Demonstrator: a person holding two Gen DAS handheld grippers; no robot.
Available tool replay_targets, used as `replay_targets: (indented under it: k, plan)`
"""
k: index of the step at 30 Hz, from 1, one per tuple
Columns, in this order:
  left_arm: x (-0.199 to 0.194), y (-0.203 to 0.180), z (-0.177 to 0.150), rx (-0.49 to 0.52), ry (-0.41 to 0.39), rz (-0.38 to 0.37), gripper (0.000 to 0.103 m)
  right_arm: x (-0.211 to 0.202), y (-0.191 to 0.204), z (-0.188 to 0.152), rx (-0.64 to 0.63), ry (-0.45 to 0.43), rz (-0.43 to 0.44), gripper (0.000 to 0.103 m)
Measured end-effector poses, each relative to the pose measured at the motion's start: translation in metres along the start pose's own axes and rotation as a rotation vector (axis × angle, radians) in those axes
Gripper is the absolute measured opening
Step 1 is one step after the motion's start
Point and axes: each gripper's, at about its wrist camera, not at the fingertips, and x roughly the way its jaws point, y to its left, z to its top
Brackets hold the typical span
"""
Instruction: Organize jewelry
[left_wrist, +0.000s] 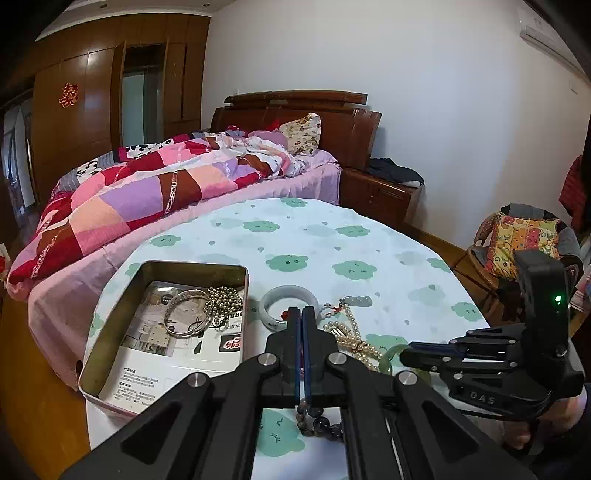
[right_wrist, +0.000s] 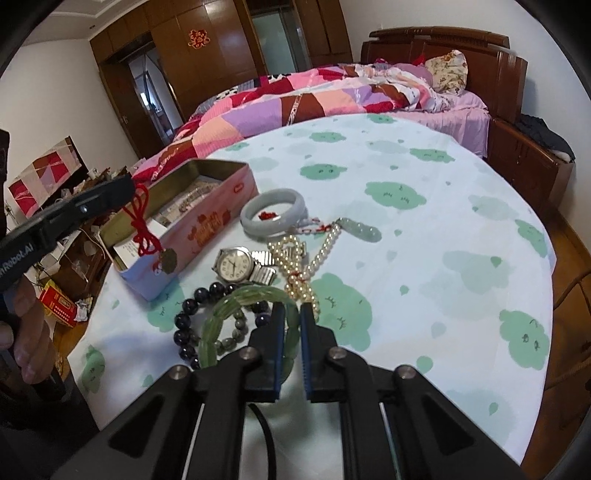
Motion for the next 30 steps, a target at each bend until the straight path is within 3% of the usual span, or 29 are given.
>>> replay_targets:
  k: [30]
  plan:
    - [-0.010, 0.006, 0.009, -0.014, -0.033, 0.052, 0.000, -0.026, 0.013, 0.022, 0.000, -0.118, 0.042, 0.011]
